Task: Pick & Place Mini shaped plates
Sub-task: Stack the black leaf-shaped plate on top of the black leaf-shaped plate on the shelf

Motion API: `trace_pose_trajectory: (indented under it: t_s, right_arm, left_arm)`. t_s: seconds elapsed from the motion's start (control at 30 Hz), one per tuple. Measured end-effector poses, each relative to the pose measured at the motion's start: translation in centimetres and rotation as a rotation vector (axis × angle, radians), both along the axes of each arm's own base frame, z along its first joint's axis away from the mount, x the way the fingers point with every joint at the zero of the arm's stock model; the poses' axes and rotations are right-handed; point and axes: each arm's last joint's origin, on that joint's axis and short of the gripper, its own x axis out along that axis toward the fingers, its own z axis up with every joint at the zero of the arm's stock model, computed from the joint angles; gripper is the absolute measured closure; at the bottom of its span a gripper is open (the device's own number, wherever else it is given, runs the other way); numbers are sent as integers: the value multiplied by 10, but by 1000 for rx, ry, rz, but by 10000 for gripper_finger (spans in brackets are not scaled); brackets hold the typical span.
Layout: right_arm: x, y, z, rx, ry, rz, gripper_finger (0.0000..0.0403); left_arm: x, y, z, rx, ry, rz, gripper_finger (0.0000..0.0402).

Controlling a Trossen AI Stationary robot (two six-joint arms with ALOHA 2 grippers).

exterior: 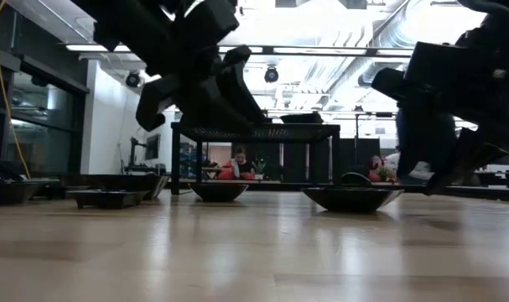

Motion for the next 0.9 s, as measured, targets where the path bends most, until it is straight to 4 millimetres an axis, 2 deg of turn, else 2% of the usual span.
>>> trace_pose_trajectory:
  t_s: [0.13, 0.9]
  right_arm:
    - [4, -5, 0, 0, 2, -3, 263]
    - [18, -25, -1, 110, 30, -39, 263]
  left_arm:
    - [1, 6, -1, -24, 9, -13, 259]
    - [1, 6, -1, -3, 10, -30, 259]
